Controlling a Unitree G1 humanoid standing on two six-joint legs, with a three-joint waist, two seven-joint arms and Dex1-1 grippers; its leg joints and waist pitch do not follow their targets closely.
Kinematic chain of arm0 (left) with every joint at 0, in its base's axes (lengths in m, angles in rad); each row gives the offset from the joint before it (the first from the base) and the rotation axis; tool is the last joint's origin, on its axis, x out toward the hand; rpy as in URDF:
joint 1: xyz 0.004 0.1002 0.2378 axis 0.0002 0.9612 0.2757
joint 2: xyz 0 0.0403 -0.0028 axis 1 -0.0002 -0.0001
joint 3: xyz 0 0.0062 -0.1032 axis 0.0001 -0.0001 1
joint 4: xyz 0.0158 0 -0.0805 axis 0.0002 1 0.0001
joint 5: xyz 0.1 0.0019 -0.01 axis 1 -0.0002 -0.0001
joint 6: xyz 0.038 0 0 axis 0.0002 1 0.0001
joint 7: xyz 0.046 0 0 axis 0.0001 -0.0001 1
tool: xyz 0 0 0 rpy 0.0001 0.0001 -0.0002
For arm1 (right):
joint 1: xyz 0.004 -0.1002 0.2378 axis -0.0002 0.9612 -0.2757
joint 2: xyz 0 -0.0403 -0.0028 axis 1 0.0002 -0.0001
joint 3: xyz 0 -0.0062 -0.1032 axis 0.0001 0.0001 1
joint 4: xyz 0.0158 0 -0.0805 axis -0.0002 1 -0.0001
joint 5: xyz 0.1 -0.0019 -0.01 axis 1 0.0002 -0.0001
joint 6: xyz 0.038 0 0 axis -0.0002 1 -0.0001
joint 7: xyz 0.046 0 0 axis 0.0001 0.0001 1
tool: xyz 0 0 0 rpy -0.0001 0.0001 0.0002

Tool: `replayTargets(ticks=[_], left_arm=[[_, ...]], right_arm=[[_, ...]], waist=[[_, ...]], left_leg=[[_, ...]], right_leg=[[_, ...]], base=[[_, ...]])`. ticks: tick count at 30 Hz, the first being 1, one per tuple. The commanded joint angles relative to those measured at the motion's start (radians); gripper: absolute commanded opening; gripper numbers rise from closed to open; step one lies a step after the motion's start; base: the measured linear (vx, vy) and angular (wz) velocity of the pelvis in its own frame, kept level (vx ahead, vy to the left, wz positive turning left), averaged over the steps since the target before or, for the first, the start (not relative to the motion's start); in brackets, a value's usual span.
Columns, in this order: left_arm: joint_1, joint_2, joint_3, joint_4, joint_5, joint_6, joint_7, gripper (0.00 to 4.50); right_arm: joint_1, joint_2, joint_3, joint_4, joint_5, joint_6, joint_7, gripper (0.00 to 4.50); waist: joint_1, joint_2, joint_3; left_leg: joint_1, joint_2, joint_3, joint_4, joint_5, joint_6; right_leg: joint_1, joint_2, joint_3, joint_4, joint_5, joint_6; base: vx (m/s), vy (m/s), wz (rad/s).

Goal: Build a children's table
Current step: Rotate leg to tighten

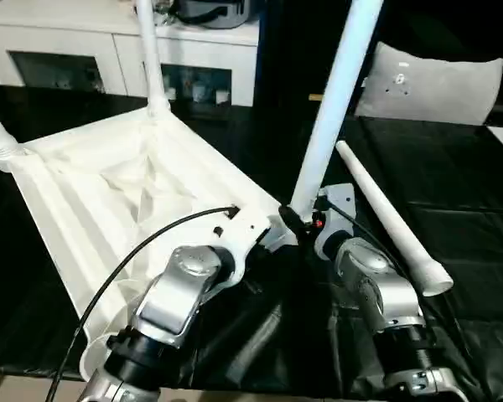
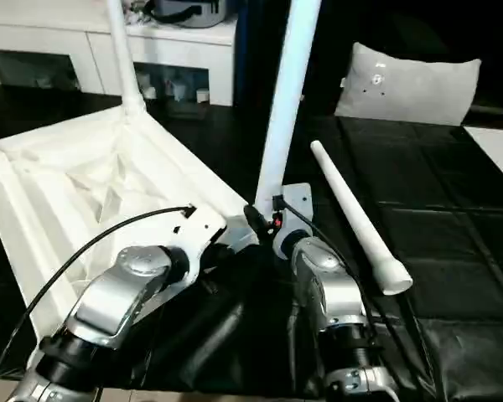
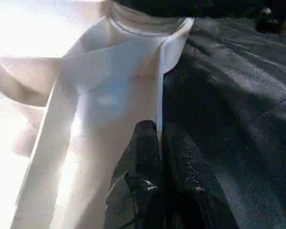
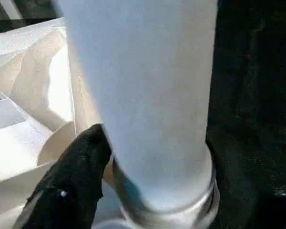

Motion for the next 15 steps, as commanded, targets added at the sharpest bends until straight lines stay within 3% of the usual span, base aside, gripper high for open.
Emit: replayTargets(ticks=[1,3,6,8,10,11,15], left_arm=[[-0.047,-0.003,-0.017,-0.016,-0.001,-0.057,0.009,0.0],[-0.041,0.034,-0.026,-0.011,0.011,-0.08,-0.014,0.0],[-0.029,0.064,-0.031,-0.013,0.005,-0.095,-0.043,0.0],[-0.024,0.085,-0.034,-0.013,-0.004,-0.104,-0.068,0.0],[-0.019,0.12,-0.046,-0.011,-0.009,-0.128,-0.107,0.0],[-0.015,0.164,-0.068,-0.002,-0.013,-0.192,-0.158,0.0],[-0.008,0.202,-0.083,0.001,-0.025,-0.238,-0.216,0.0]], right_arm=[[0.041,0.032,0.07,0.031,0.022,0.035,0.054,3.77],[0.051,0.0,0.057,0.002,0.028,0.028,0.074,3.96],[0.06,-0.04,0.042,-0.032,0.049,0.028,0.116,4.15],[0.065,-0.078,0.037,-0.053,0.058,0.022,0.165,4.41],[0.069,-0.134,0.031,-0.078,0.068,0.013,0.236,4.47],[0.071,-0.197,0.036,-0.095,0.069,-0.009,0.315,4.47],[0.073,-0.271,0.063,-0.108,0.069,-0.016,0.419,4.47]], waist=[[0.007,0.01,-0.056],[0.007,0.011,-0.052],[0.005,0.01,-0.051],[0.006,0.013,-0.051],[0.009,0.013,-0.052],[0.011,0.015,-0.052],[0.018,0.018,-0.052]], left_leg=[[0.003,0.047,-0.019,-0.066,-0.107,0.036],[0.005,0.049,-0.02,-0.071,-0.158,0.028],[0.005,0.05,-0.02,-0.071,-0.178,0.015],[0.004,0.05,-0.021,-0.071,-0.165,0.017],[0.001,0.048,-0.018,-0.066,-0.151,0.032],[0.0,0.048,-0.019,-0.066,-0.147,0.036],[0.0,0.049,-0.016,-0.061,-0.106,0.057]], right_leg=[[0.044,-0.079,0.048,-0.076,-0.001,-0.2],[0.041,-0.078,0.047,-0.084,-0.071,-0.195],[0.041,-0.079,0.048,-0.086,-0.106,-0.19],[0.042,-0.079,0.048,-0.083,-0.085,-0.193],[0.044,-0.078,0.049,-0.084,-0.064,-0.197],[0.045,-0.08,0.049,-0.083,-0.062,-0.2],[0.045,-0.078,0.046,-0.075,-0.012,-0.222]], base=[[0.0,0.0,0.0],[0.0,0.0,0.0],[0.0,0.0,0.0],[0.0,0.0,0.0],[0.0,0.0,0.0],[0.0,0.0,0.0],[0.0,0.0,0.0]])
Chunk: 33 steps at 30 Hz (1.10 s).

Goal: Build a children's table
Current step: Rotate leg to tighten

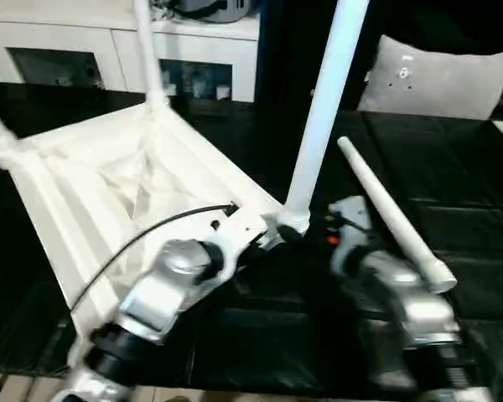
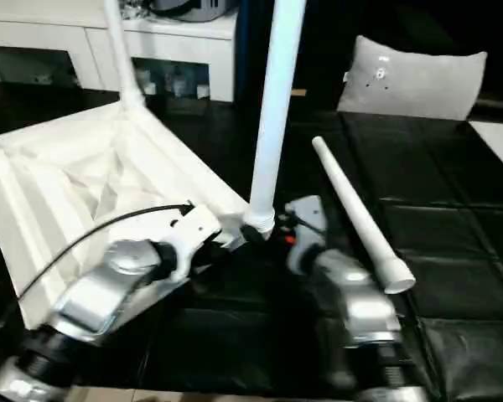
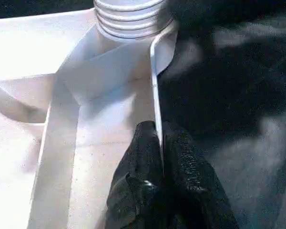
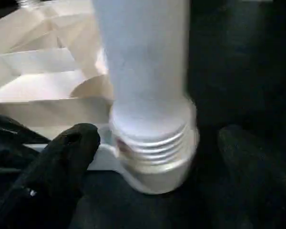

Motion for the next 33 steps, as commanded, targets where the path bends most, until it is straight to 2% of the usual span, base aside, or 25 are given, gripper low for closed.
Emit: replayTargets(ticks=[1,4,8,9,11,12,14,16,18,20,23,27,28,30,33], left_arm=[[0.0,0.023,-0.029,-0.008,-0.015,-0.049,-0.074,0.0],[0.01,0.095,-0.063,-0.017,-0.041,-0.133,-0.205,0.0],[0.014,0.133,-0.082,-0.026,-0.058,-0.161,-0.27,0.0],[0.015,0.167,-0.098,-0.032,-0.063,-0.189,-0.319,0.0],[0.016,0.182,-0.106,-0.034,-0.064,-0.202,-0.34,0.0],[0.02,0.207,-0.112,-0.035,-0.062,-0.227,-0.372,0.0],[0.024,0.224,-0.114,-0.036,-0.065,-0.244,-0.394,0.0],[0.029,0.242,-0.116,-0.042,-0.07,-0.256,-0.414,0.0],[0.033,0.251,-0.118,-0.048,-0.073,-0.258,-0.426,0.0],[0.035,0.257,-0.119,-0.051,-0.076,-0.262,-0.435,0.0],[0.042,0.269,-0.119,-0.069,-0.087,-0.264,-0.45,0.0],[0.046,0.277,-0.124,-0.073,-0.093,-0.273,-0.468,0.0],[0.047,0.278,-0.124,-0.072,-0.093,-0.274,-0.469,0.0],[0.049,0.279,-0.125,-0.07,-0.093,-0.277,-0.471,0.0],[0.052,0.28,-0.126,-0.071,-0.092,-0.278,-0.475,0.0]], right_arm=[[-0.002,-0.05,0.04,-0.019,0.002,-0.024,0.104,4.47],[-0.031,-0.147,0.093,0.021,-0.028,-0.1,0.245,4.47],[-0.051,-0.175,0.119,0.042,-0.043,-0.133,0.301,4.47],[-0.065,-0.193,0.145,0.06,-0.058,-0.165,0.353,4.47],[-0.071,-0.2,0.158,0.068,-0.065,-0.18,0.377,4.47],[-0.083,-0.208,0.177,0.089,-0.071,-0.202,0.407,4.47],[-0.092,-0.211,0.188,0.106,-0.063,-0.211,0.43,4.47],[-0.098,-0.211,0.197,0.116,-0.052,-0.207,0.461,4.47],[-0.099,-0.209,0.2,0.116,-0.046,-0.202,0.475,4.18],[-0.102,-0.207,0.203,0.121,-0.043,-0.205,0.486,4.18],[-0.104,-0.201,0.207,0.125,-0.028,-0.211,0.516,3.78],[-0.106,-0.202,0.219,0.13,-0.016,-0.207,0.557,3.6],[-0.105,-0.203,0.221,0.13,-0.016,-0.208,0.56,3.36],[-0.105,-0.203,0.221,0.132,-0.019,-0.208,0.568,3.23],[-0.103,-0.204,0.222,0.132,-0.019,-0.213,0.58,2.99]], waist=[[0.006,0.006,-0.062],[0.014,0.004,-0.062],[0.023,0.005,-0.061],[0.027,0.001,-0.06],[0.03,0.005,-0.06],[0.03,0.0,-0.061],[0.033,0.004,-0.06],[0.033,-0.003,-0.061],[0.034,-0.003,-0.061],[0.035,-0.003,-0.062],[0.034,-0.003,-0.063],[0.035,-0.003,-0.063],[0.034,-0.003,-0.063],[0.035,-0.001,-0.064],[0.035,-0.004,-0.066]], left_leg=[[0.007,0.049,-0.015,-0.061,-0.106,0.059],[0.008,0.051,-0.014,-0.059,-0.109,0.068],[0.014,0.053,-0.011,-0.06,-0.122,0.067],[0.015,0.054,-0.012,-0.061,-0.132,0.065],[0.017,0.055,-0.012,-0.061,-0.134,0.058],[0.016,0.055,-0.012,-0.061,-0.128,0.059],[0.017,0.055,-0.012,-0.062,-0.127,0.057],[0.014,0.054,-0.012,-0.061,-0.126,0.06],[0.014,0.055,-0.012,-0.061,-0.119,0.063],[0.013,0.054,-0.012,-0.061,-0.111,0.064],[0.013,0.055,-0.012,-0.06,-0.108,0.068],[0.012,0.054,-0.012,-0.059,-0.108,0.068],[0.013,0.055,-0.012,-0.06,-0.11,0.067],[0.014,0.054,-0.012,-0.059,-0.105,0.065],[0.012,0.053,-0.012,-0.058,-0.098,0.066]], right_leg=[[0.048,-0.079,0.049,-0.075,-0.01,-0.226],[0.048,-0.08,0.047,-0.072,-0.005,-0.243],[0.042,-0.081,0.048,-0.073,-0.03,-0.251],[0.041,-0.081,0.047,-0.074,-0.051,-0.247],[0.04,-0.082,0.048,-0.072,-0.053,-0.247],[0.041,-0.08,0.048,-0.071,-0.04,-0.251],[0.04,-0.081,0.048,-0.07,-0.039,-0.252],[0.043,-0.082,0.047,-0.067,-0.037,-0.252],[0.043,-0.082,0.047,-0.066,-0.031,-0.253],[0.044,-0.082,0.047,-0.064,-0.023,-0.254],[0.044,-0.083,0.047,-0.064,-0.023,-0.255],[0.045,-0.083,0.047,-0.064,-0.032,-0.256],[0.044,-0.082,0.047,-0.065,-0.037,-0.255],[0.043,-0.081,0.046,-0.064,-0.03,-0.257],[0.046,-0.081,0.046,-0.062,-0.015,-0.258]], base=[[0.0,0.0,0.0],[0.0,0.0,0.0],[0.0,0.0,0.0],[0.0,0.0,0.0],[0.0,0.0,0.0],[0.0,0.0,0.0],[0.0,0.0,0.0],[0.0,0.0,0.0],[0.0,0.0,0.0],[0.0,0.0,0.0],[0.0,0.0,0.0],[0.0,0.0,0.0],[0.0,0.0,0.0],[0.0,0.0,0.0],[0.0,0.0,0.0]])
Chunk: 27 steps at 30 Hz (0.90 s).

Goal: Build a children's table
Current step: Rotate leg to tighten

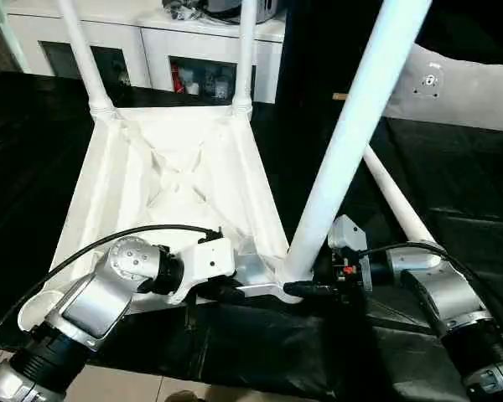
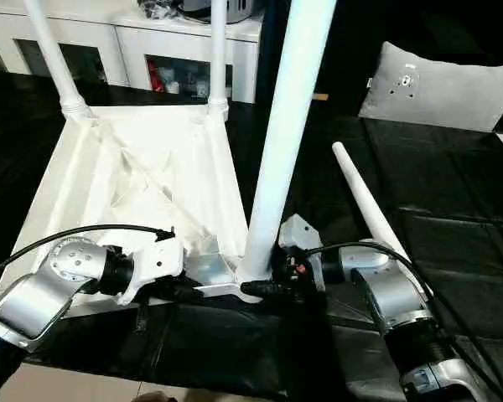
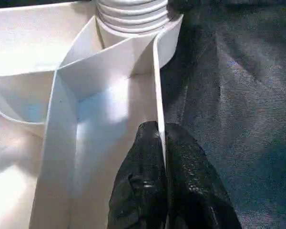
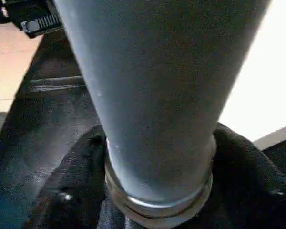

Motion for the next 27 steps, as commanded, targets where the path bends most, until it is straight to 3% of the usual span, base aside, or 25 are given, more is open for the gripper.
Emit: replayTargets(ticks=[1,3,8,10,11,13,16,18,20,22,26,27], left_arm=[[0.012,0.004,-0.058,-0.028,-0.008,-0.017,-0.054,0.0],[0.013,0.005,-0.058,-0.028,-0.009,-0.017,-0.056,0.0],[0.017,0.006,-0.056,-0.026,-0.012,-0.015,-0.061,0.0],[0.023,-0.001,-0.05,-0.029,-0.017,0.001,-0.051,0.0],[0.03,-0.017,-0.035,-0.037,-0.033,0.03,-0.033,0.0],[0.041,-0.056,-0.003,-0.052,-0.056,0.095,0.023,0.0],[0.045,-0.093,0.02,-0.057,-0.054,0.142,0.09,0.0],[0.043,-0.161,0.059,-0.061,-0.056,0.207,0.189,0.0],[0.039,-0.221,0.092,-0.065,-0.058,0.252,0.268,0.0],[0.025,-0.347,0.14,-0.076,-0.04,0.336,0.417,0.0],[0.014,-0.411,0.148,-0.073,-0.002,0.365,0.506,0.0],[0.002,-0.457,0.144,-0.061,0.024,0.372,0.568,0.0]], right_arm=[[-0.014,-0.009,-0.002,0.005,0.002,-0.008,0.014,2.89],[-0.011,-0.008,-0.001,0.004,0.003,-0.031,0.02,2.85],[0.008,-0.007,0.012,-0.017,0.019,0.002,0.039,2.77],[0.025,-0.001,0.013,-0.037,0.031,0.044,0.032,2.77],[0.037,0.008,0.013,-0.057,0.041,0.084,0.02,2.76],[0.063,0.046,-0.001,-0.102,0.072,0.171,-0.042,2.75],[0.086,0.085,-0.014,-0.144,0.093,0.193,-0.096,2.75],[0.107,0.147,-0.029,-0.181,0.108,0.224,-0.189,2.74],[0.111,0.202,-0.047,-0.182,0.098,0.254,-0.29,2.74],[0.108,0.333,-0.105,-0.165,0.07,0.306,-0.518,2.74],[0.108,0.396,-0.112,-0.159,0.035,0.302,-0.622,2.74],[0.101,0.443,-0.12,-0.143,-0.003,0.297,-0.725,2.74]], waist=[[-0.006,0.001,-0.067],[-0.006,0.001,-0.066],[-0.005,0.003,-0.067],[-0.004,0.003,-0.065],[-0.004,0.011,-0.066],[-0.008,0.007,-0.067],[-0.008,0.006,-0.063],[-0.017,0.004,-0.06],[-0.022,0.005,-0.058],[-0.042,-0.001,-0.053],[-0.057,0.0,-0.055],[-0.06,0.0,-0.056]], left_leg=[[0.014,0.054,-0.012,-0.063,-0.097,0.064],[0.015,0.053,-0.012,-0.063,-0.101,0.064],[0.015,0.053,-0.012,-0.063,-0.104,0.064],[0.015,0.053,-0.012,-0.064,-0.117,0.059],[0.017,0.054,-0.013,-0.064,-0.127,0.053],[0.015,0.055,-0.013,-0.066,-0.114,0.047],[0.017,0.053,-0.014,-0.068,-0.151,0.034],[0.017,0.052,-0.016,-0.073,-0.197,0.011],[0.017,0.052,-0.015,-0.074,-0.206,-0.002],[0.012,0.048,-0.02,-0.079,-0.231,-0.02],[0.008,0.044,-0.019,-0.073,-0.202,0.0],[0.007,0.043,-0.017,-0.072,-0.189,0.009]], right_leg=[[0.043,-0.08,0.046,-0.063,-0.011,-0.259],[0.043,-0.08,0.047,-0.063,-0.012,-0.26],[0.043,-0.079,0.047,-0.063,-0.011,-0.262],[0.043,-0.08,0.046,-0.066,-0.03,-0.259],[0.043,-0.081,0.047,-0.066,-0.046,-0.257],[0.045,-0.079,0.048,-0.062,-0.023,-0.257],[0.043,-0.081,0.047,-0.073,-0.087,-0.249],[0.041,-0.082,0.047,-0.083,-0.189,-0.225],[0.039,-0.081,0.049,-0.085,-0.219,-0.215],[0.034,-0.081,0.047,-0.094,-0.305,-0.18],[0.033,-0.08,0.051,-0.099,-0.292,-0.162],[0.031,-0.079,0.052,-0.098,-0.271,-0.162]], base=[[0.0,0.0,0.0],[0.0,0.0,0.0],[0.0,0.0,0.0],[0.0,0.0,0.0],[0.0,0.0,0.0],[0.0,0.0,0.0],[0.0,0.0,0.0],[0.0,0.0,0.0],[0.0,0.0,0.0],[0.0,0.0,0.0],[0.0,0.0,0.0],[0.0,0.0,0.0]])
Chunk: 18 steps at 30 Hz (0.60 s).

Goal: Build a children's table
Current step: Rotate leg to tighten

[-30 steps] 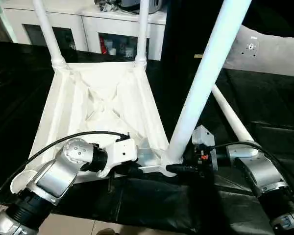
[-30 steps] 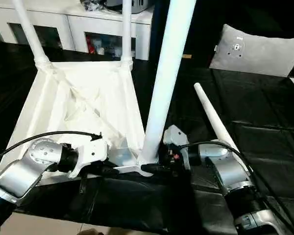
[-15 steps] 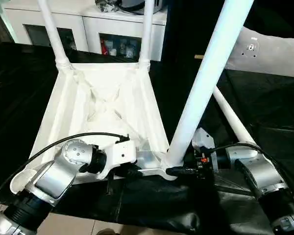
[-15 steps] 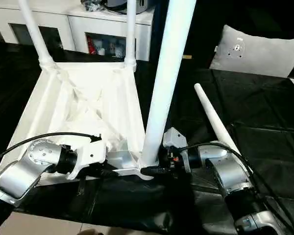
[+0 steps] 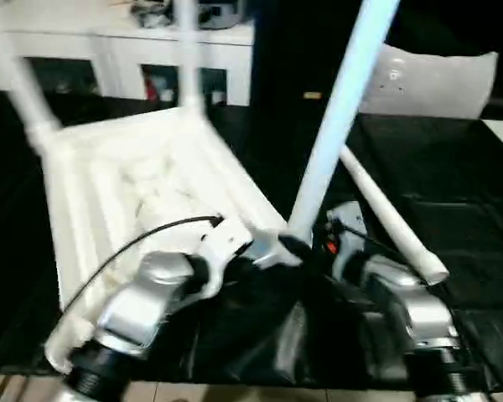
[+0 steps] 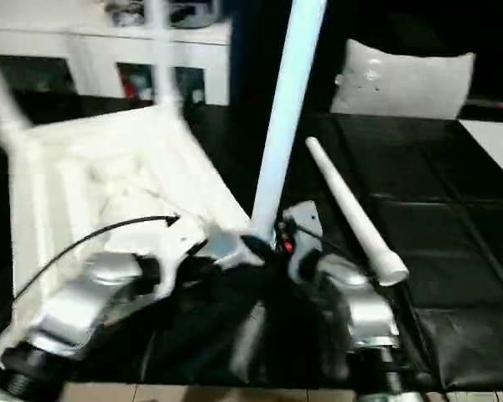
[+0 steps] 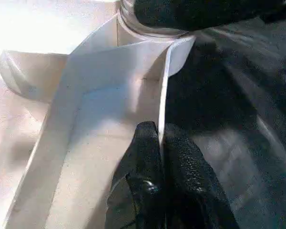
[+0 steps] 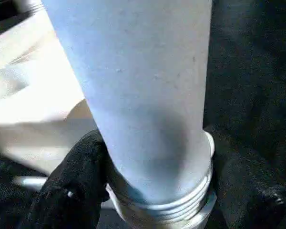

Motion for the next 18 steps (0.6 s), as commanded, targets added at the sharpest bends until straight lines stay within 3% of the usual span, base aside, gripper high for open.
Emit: replayTargets(ticks=[1,5,6,8,11,12,15,16,18], left_arm=[[-0.049,-0.108,0.008,-0.012,-0.008,-0.032,0.134,0.0],[-0.06,-0.161,0.001,-0.012,0.002,0.0,0.172,0.0],[-0.065,-0.159,-0.012,-0.013,0.013,0.006,0.168,0.0],[-0.067,-0.15,-0.021,-0.012,0.016,0.013,0.16,0.0],[-0.067,-0.139,-0.025,-0.01,0.02,0.013,0.154,0.0],[-0.066,-0.101,-0.044,-0.002,0.036,-0.01,0.127,0.0],[-0.066,-0.059,-0.062,0.007,0.046,-0.052,0.089,0.0],[-0.065,-0.037,-0.073,0.012,0.046,-0.068,0.062,0.0],[-0.064,-0.003,-0.085,0.018,0.043,-0.091,0.022,0.0]], right_arm=[[-0.008,0.11,0.101,-0.001,-0.014,0.013,-0.059,2.74],[0.0,0.162,0.062,0.001,-0.002,0.007,-0.136,2.74],[0.004,0.165,0.055,0.0,-0.006,0.004,-0.147,3.09],[0.013,0.161,0.045,-0.007,-0.006,-0.017,-0.149,3.44],[0.02,0.159,0.035,-0.014,0.0,-0.036,-0.152,3.64],[0.024,0.138,0.031,-0.021,-0.012,-0.083,-0.137,3.89],[0.03,0.099,0.033,-0.027,-0.02,-0.127,-0.1,4.11],[0.032,0.075,0.03,-0.027,-0.021,-0.148,-0.078,4.25],[0.036,0.036,0.024,-0.028,-0.019,-0.177,-0.036,4.39]], waist=[[0.007,-0.009,-0.05],[0.008,-0.008,-0.058],[0.009,-0.005,-0.062],[0.011,-0.003,-0.062],[0.011,0.0,-0.059],[0.012,-0.001,-0.057],[0.013,-0.002,-0.055],[0.012,-0.007,-0.055],[0.012,-0.002,-0.054]], left_leg=[[0.002,0.044,-0.019,-0.073,-0.182,0.011],[0.0,0.043,-0.017,-0.067,-0.114,0.03],[0.0,0.043,-0.017,-0.065,-0.073,0.049],[-0.001,0.043,-0.016,-0.064,-0.057,0.064],[-0.001,0.044,-0.016,-0.067,-0.077,0.072],[0.001,0.045,-0.016,-0.068,-0.104,0.065],[0.003,0.046,-0.017,-0.07,-0.131,0.053],[0.001,0.046,-0.016,-0.07,-0.129,0.053],[0.001,0.047,-0.016,-0.071,-0.126,0.052]], right_leg=[[0.031,-0.078,0.048,-0.098,-0.267,-0.163],[0.037,-0.075,0.047,-0.086,-0.127,-0.175],[0.04,-0.072,0.046,-0.078,-0.032,-0.191],[0.042,-0.073,0.044,-0.074,0.02,-0.204],[0.043,-0.075,0.044,-0.077,0.015,-0.212],[0.042,-0.076,0.044,-0.082,-0.025,-0.207],[0.042,-0.076,0.045,-0.088,-0.079,-0.192],[0.042,-0.075,0.045,-0.087,-0.079,-0.19],[0.041,-0.076,0.045,-0.085,-0.07,-0.193]], base=[[0.0,0.0,0.0],[0.0,0.0,0.0],[0.0,0.0,0.0],[0.0,0.0,0.0],[0.0,0.0,0.0],[0.0,0.0,0.0],[0.0,0.0,0.0],[0.0,0.0,0.0],[0.0,0.0,0.0]])
